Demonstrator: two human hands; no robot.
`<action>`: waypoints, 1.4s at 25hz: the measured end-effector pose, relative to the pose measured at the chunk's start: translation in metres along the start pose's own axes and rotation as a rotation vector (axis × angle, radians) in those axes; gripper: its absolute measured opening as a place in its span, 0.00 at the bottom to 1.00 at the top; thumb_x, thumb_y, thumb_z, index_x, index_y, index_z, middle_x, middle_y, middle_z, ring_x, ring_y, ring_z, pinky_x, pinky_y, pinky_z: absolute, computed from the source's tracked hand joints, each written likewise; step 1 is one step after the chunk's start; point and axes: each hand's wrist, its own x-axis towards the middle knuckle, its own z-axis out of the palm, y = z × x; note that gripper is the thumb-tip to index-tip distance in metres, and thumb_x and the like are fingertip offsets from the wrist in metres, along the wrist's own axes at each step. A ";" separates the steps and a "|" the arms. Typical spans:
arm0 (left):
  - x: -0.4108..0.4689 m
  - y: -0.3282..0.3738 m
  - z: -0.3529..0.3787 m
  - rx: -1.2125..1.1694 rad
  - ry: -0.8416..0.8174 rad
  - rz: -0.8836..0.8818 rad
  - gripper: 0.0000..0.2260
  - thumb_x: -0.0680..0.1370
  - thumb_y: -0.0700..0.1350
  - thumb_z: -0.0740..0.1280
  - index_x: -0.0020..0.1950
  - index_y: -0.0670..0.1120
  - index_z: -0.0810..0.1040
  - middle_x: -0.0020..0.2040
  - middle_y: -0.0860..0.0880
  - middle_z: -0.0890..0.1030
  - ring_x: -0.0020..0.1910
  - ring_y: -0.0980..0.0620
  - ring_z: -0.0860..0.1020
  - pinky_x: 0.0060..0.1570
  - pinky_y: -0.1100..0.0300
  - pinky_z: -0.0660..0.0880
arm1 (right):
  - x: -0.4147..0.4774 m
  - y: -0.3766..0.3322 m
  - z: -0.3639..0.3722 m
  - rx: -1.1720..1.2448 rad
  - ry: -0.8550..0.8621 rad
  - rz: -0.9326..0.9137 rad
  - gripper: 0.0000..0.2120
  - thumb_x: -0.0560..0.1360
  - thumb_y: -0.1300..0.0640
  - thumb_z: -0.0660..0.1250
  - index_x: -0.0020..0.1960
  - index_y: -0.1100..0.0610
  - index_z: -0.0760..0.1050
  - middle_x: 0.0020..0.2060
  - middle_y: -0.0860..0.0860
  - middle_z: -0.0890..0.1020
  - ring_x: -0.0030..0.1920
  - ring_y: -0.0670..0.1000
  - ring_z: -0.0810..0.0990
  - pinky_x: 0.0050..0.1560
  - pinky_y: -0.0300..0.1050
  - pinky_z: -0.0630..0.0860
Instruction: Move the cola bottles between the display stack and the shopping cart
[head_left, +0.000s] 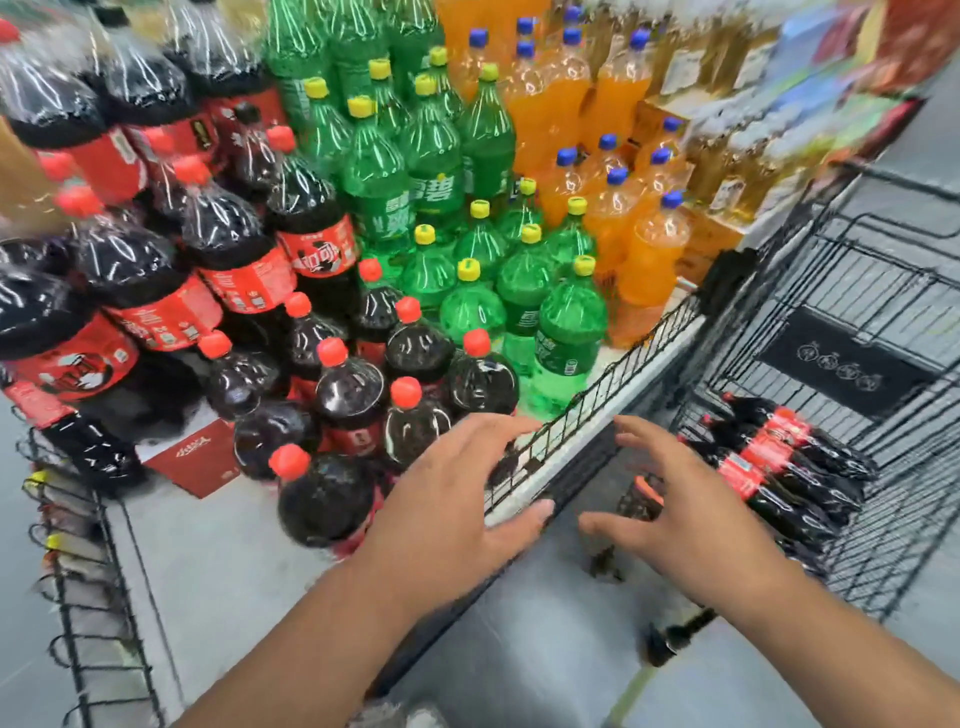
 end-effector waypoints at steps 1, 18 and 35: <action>0.013 0.012 0.015 0.011 -0.027 0.009 0.27 0.75 0.60 0.67 0.72 0.53 0.72 0.67 0.54 0.75 0.66 0.58 0.73 0.68 0.67 0.65 | -0.005 0.015 -0.018 0.011 0.024 0.019 0.46 0.61 0.45 0.81 0.74 0.46 0.64 0.68 0.44 0.73 0.63 0.42 0.74 0.64 0.37 0.69; 0.182 0.132 0.219 -0.063 -0.358 -0.002 0.32 0.73 0.58 0.73 0.76 0.55 0.68 0.68 0.56 0.72 0.68 0.60 0.71 0.67 0.70 0.64 | -0.047 0.238 -0.181 0.227 0.355 0.400 0.49 0.51 0.29 0.73 0.70 0.37 0.63 0.63 0.42 0.75 0.60 0.45 0.76 0.63 0.52 0.74; 0.335 0.052 0.317 -0.104 -0.689 -0.159 0.32 0.77 0.55 0.72 0.78 0.56 0.63 0.74 0.53 0.69 0.72 0.54 0.70 0.70 0.56 0.66 | 0.065 0.323 -0.169 0.135 0.320 0.695 0.45 0.65 0.46 0.79 0.76 0.45 0.60 0.69 0.47 0.72 0.64 0.48 0.74 0.62 0.45 0.71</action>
